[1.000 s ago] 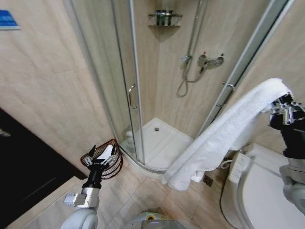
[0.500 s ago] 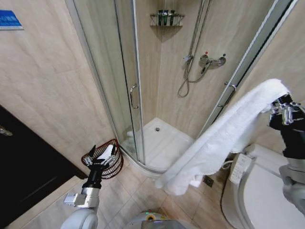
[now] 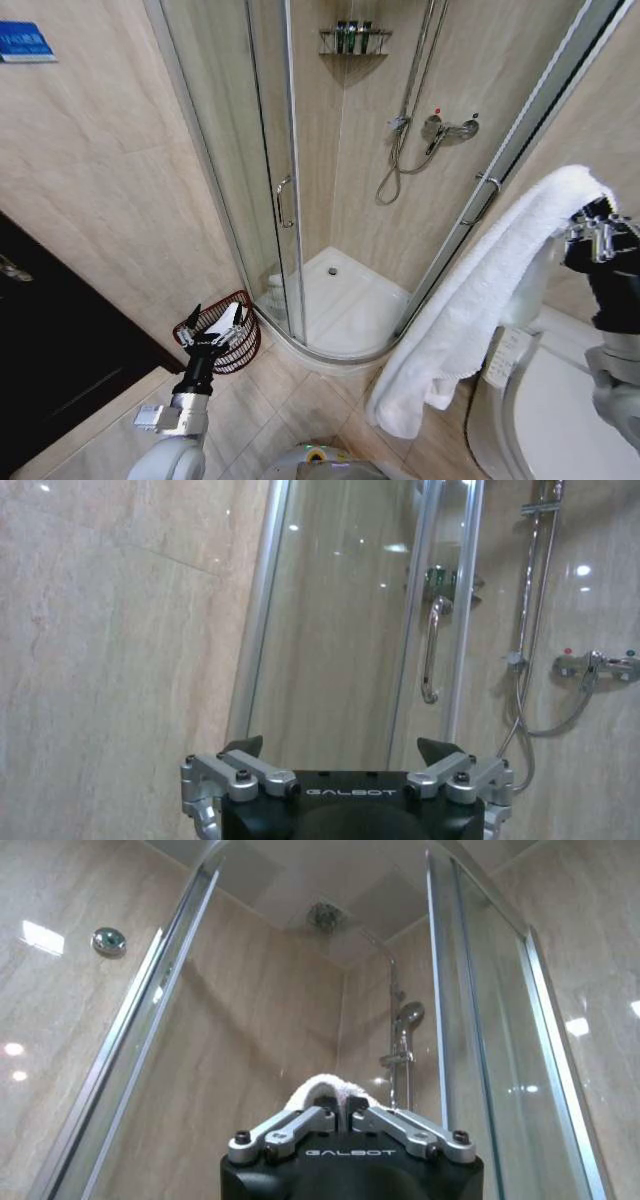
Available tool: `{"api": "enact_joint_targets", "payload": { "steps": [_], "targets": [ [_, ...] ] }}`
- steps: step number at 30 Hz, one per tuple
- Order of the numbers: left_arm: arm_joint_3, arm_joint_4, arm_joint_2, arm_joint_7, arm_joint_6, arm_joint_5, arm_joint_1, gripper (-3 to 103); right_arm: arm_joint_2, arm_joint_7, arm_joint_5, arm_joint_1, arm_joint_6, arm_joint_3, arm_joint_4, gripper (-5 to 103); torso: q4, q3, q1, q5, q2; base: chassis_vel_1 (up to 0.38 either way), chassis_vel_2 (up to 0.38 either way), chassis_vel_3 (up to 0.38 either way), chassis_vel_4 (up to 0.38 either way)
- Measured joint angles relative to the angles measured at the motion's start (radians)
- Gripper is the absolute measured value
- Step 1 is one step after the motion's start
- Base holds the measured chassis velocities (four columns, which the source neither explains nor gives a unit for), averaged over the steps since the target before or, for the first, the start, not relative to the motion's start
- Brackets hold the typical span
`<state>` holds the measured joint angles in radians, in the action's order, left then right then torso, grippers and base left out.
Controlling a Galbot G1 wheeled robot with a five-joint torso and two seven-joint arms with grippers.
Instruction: Discard the used towel into the hamper.
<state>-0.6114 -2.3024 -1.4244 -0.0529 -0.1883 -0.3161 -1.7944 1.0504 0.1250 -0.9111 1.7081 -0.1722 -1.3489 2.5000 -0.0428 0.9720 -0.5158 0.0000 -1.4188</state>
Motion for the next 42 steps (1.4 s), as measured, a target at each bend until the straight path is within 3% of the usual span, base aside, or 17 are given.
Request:
{"api": "enact_joint_targets", "payload": {
  "steps": [12,42],
  "targets": [
    [0.0,0.0,0.0,0.0,0.0,0.0,0.0,100,-0.004,0.001,0.003,-0.012,-0.003,0.01,0.0,4,0.0,0.019,-0.018,-0.0001,-0.037,0.0,0.0,0.0,0.0],
    [0.0,0.0,0.0,0.0,0.0,0.0,0.0,100,0.006,0.003,0.003,0.008,-0.018,0.005,0.0,4,-0.0001,0.018,-0.017,-0.0001,-0.035,0.025,0.023,0.024,0.025]
  ]
}}
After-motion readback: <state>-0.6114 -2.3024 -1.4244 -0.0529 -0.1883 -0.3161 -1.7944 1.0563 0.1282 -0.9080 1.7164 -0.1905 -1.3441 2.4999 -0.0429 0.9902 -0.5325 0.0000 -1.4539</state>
